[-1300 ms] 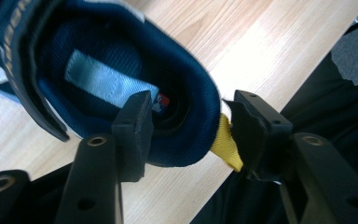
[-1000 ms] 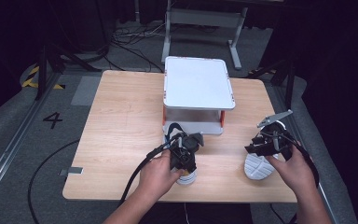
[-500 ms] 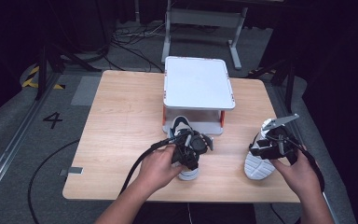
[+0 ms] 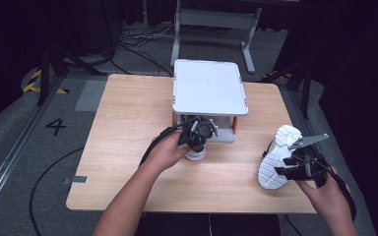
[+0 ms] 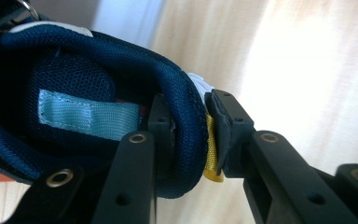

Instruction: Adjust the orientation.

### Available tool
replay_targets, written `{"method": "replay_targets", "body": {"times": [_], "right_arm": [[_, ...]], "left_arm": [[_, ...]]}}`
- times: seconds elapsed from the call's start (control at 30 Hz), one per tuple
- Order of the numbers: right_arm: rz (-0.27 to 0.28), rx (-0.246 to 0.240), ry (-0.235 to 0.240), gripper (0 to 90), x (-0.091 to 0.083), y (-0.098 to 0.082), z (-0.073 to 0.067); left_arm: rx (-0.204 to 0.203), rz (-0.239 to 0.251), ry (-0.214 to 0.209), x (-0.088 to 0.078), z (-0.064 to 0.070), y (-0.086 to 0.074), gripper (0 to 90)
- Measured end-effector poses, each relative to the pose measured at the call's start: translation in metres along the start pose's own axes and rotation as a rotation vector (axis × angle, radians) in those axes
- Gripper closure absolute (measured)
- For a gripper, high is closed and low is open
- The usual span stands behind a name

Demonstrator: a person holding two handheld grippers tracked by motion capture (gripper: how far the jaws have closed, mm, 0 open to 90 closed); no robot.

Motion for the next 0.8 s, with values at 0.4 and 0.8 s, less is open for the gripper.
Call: {"method": "replay_targets", "body": {"times": [0.4,0.8], "right_arm": [[0.023,-0.013,-0.005,50.5,-0.009,0.000,-0.003],[0.019,-0.070,0.053,50.7,0.010,0.025,-0.012]], "left_arm": [[-0.071,0.126,0.145,-0.040,0.002,-0.003,44.4],[-0.402,0.105,0.026,-0.070,0.037,-0.026,48.2]]}}
Point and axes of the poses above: each handheld gripper's, and its own axes: x roughly forward along the jaws, y roughly out of its top, z roughly to its right, the point moved 3 cm from there along x, roughly forward along the jaws, and after that the axes turned 8 degrees about z, right-handed, at the moved point
